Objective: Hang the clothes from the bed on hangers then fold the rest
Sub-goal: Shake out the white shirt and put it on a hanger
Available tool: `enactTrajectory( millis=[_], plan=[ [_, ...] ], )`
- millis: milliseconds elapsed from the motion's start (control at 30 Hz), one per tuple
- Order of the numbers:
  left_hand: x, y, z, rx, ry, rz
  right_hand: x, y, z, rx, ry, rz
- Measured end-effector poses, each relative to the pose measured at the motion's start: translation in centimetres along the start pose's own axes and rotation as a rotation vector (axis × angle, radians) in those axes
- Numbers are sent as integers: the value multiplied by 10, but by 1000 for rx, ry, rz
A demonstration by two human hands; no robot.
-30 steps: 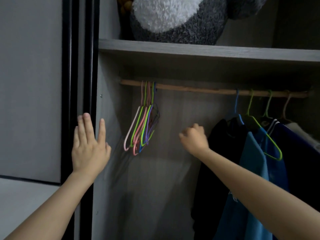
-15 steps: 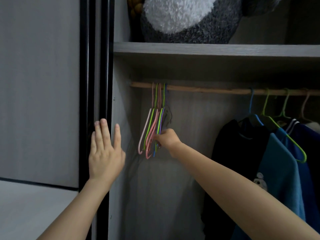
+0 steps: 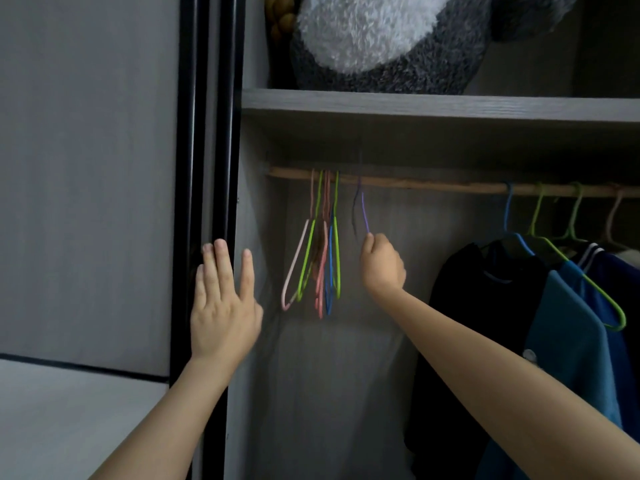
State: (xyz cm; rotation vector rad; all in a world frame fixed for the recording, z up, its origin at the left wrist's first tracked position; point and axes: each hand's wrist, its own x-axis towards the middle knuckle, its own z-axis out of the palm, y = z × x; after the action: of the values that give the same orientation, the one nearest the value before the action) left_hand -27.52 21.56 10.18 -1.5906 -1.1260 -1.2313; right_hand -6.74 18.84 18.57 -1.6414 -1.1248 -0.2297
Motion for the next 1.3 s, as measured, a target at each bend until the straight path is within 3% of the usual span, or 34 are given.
enactTrajectory(
  millis=[200,467,567,700,867,1033,1100,1300],
  plan=[
    [0,0,1,-29,-9,5,2,28,-27,20,5,-13],
    [0,3,-5,-165,-69,-60,21,76,-131,83,112,-32],
    [-3,20,-15,-209,-82,-128,2,87,-161,103,111,-57],
    [-20,77,-32,-260,-36,-43,-35,108,-205,149,32,-104],
    [-22,203,-72,-366,-28,42,-73,153,-326,314,-39,-32],
    [-29,363,-139,-677,-125,29,-130,220,-500,404,-17,140],
    [-39,424,-167,-784,-168,69,-162,244,-566,425,39,232],
    [-82,618,-290,-1184,-218,209,-288,299,-761,428,465,434]
  ],
)
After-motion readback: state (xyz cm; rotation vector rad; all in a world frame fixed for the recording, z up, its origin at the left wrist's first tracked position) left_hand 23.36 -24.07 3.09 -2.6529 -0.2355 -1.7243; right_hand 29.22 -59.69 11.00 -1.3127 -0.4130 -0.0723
